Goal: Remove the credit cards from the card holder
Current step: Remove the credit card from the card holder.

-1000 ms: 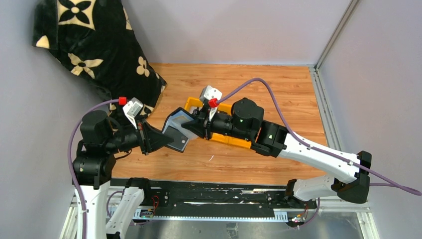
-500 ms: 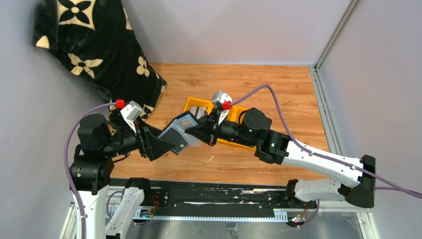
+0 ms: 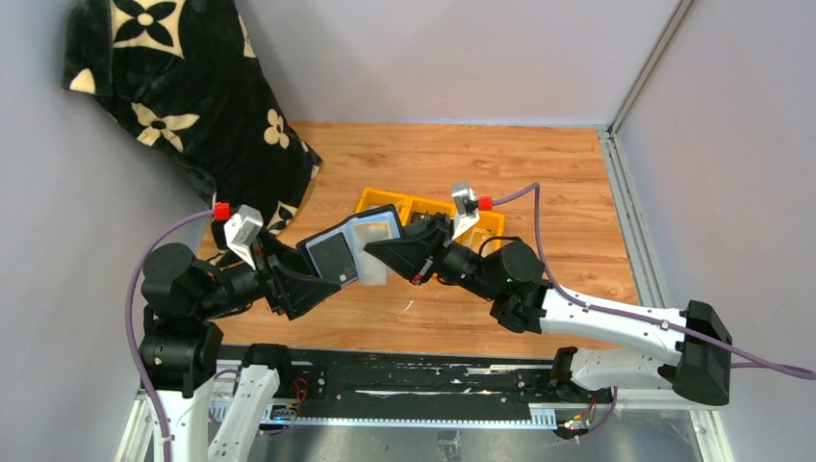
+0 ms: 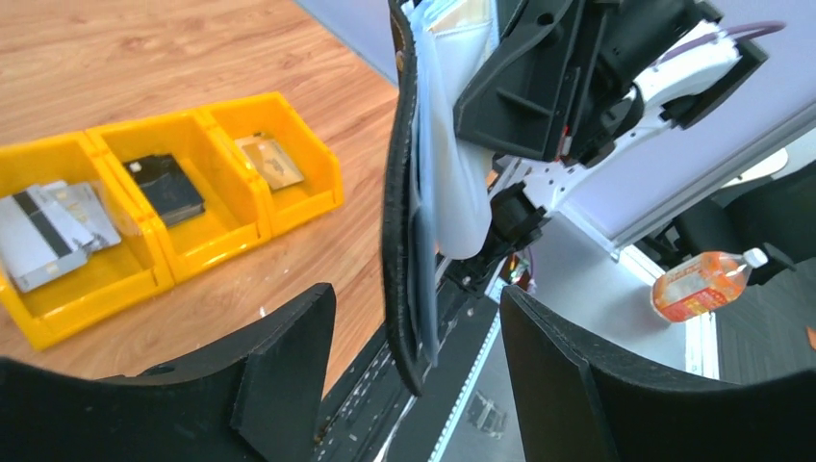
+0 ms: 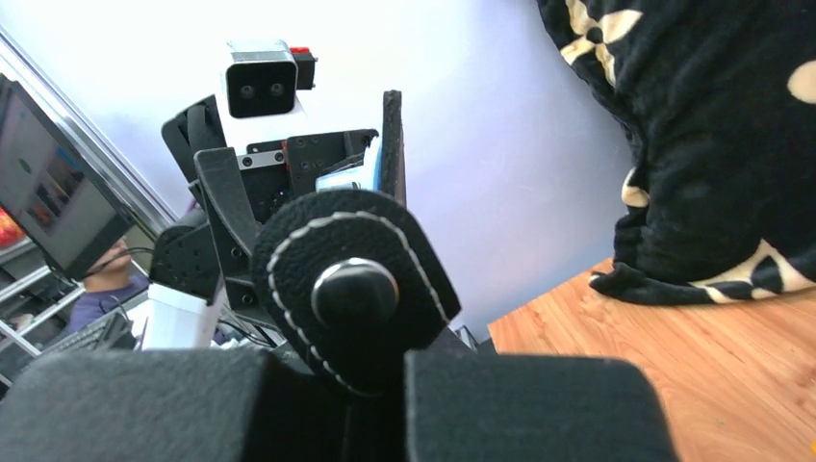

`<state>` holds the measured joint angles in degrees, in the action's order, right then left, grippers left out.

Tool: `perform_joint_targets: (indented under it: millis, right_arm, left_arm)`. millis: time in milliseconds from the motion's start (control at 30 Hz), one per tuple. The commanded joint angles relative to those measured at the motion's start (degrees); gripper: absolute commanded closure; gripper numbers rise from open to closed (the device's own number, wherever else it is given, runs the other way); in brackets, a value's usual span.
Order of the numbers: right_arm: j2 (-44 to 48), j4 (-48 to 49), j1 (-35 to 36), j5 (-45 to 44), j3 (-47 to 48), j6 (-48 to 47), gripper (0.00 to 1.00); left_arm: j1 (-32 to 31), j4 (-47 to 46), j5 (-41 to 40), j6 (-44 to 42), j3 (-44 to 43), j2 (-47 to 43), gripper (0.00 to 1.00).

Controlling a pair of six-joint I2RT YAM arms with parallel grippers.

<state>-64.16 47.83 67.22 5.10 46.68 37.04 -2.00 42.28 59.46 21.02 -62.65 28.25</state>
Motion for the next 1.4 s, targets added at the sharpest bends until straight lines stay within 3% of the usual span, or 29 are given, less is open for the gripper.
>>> perform_joint_targets:
  millis: [0,233,367,567,633,767,833,867,967,1033,1100,1367]
  right_arm:
    - [-0.25,10.1,-0.35,-1.13,-0.01,4.49,1.0]
    - [-3.0,16.39,-0.25,-1.49,-1.54,7.44,1.0]
    - [-5.04,19.48,-0.08,-1.05,-1.7,8.66,1.0]
    - [-5.44,20.23,0.22,-1.47,-2.34,7.59,0.99]
    - [-4.86,18.92,0.23,-2.6,-2.77,7.07,0.9]
    - [-1.91,10.97,-0.45,-4.53,-2.91,5.66,0.57]
    - [0.22,2.87,-1.82,-6.93,-1.67,4.83,0.45]
    - [1.28,-6.03,-2.93,-7.88,-0.28,4.33,0.41]
    - [3.36,-27.19,-7.87,-9.51,6.74,3.53,0.4]
    - [4.19,-33.65,-9.11,-8.76,10.22,1.12,0.4]
    - [4.43,-35.63,-9.21,-6.27,13.12,-1.8,0.4]
    - [-5.4,-33.3,-9.02,22.96,21.24,1.22,0.41]
  left_arm:
    - [0.06,-10.65,3.02,8.23,0.48,-0.48,0.31]
    - [0.01,-20.51,3.31,16.67,2.84,-0.12,0.33]
    - [0.07,-22.11,1.94,18.01,3.37,0.3,0.4]
    - [0.01,-21.5,-1.07,16.57,3.34,0.37,0.72]
    - [0.01,-16.88,-3.65,12.98,2.07,0.89,0.83]
    - [0.04,-4.64,-12.31,-0.39,-1.99,2.82,1.0]
    - [-0.02,0.81,-15.71,-6.03,-3.94,4.37,1.0]
    - [0.06,2.96,-16.97,-8.78,-4.65,5.11,1.0]
    - [0.0,7.85,-20.06,-14.43,-5.52,6.58,1.0]
    - [0.05,10.43,-21.08,-16.88,-5.42,7.76,1.0]
    - [0.02,12.31,-21.22,-17.65,-5.29,9.08,1.0]
    - [-0.02,12.83,-11.49,-15.35,-6.9,12.25,1.0]
